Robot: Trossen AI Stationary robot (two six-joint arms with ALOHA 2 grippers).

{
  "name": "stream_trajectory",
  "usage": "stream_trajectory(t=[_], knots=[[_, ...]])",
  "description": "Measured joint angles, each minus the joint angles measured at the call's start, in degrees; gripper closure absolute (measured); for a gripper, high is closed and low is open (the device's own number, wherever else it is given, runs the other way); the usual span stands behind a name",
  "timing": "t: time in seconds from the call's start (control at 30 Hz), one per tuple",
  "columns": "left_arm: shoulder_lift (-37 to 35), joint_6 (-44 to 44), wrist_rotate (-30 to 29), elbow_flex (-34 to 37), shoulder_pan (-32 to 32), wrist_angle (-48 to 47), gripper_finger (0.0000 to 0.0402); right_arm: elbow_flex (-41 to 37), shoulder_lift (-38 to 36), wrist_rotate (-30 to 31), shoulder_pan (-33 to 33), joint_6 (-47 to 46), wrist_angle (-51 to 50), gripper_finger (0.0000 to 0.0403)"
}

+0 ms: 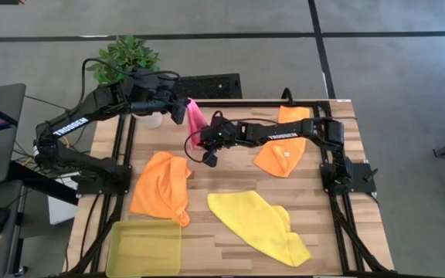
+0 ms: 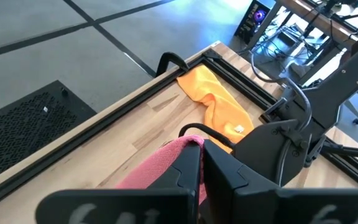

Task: Fold microfiber towels
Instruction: Fold the pink microfiber towel

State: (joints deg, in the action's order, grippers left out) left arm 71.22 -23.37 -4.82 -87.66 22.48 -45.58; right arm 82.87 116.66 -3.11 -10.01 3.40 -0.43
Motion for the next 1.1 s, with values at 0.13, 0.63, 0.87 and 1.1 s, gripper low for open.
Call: stream_trajectory(t=[0.13,0.63,0.87,1.1], knots=[[-0.02,0.02,0.02,0.00,-0.02,-0.26,0.0401,0.00,-0.33,-0.02,-0.01,0.11,-3.18,0.0392],[0.10,-1.94,-4.44,1.01,0.00,-12.27,0.0401,0.04,-17.28,10.83,-1.53,7.61,-31.27,0.0400],[1.16,-3.24,-4.04,3.82,-0.29,-13.95,0.0401,0.02,-23.15,16.61,-3.49,7.63,-39.01,0.0401],[4.14,-2.69,-4.95,5.49,-0.37,-12.80,0.0401,0.04,-28.00,21.70,-6.28,7.64,-42.61,0.0401]])
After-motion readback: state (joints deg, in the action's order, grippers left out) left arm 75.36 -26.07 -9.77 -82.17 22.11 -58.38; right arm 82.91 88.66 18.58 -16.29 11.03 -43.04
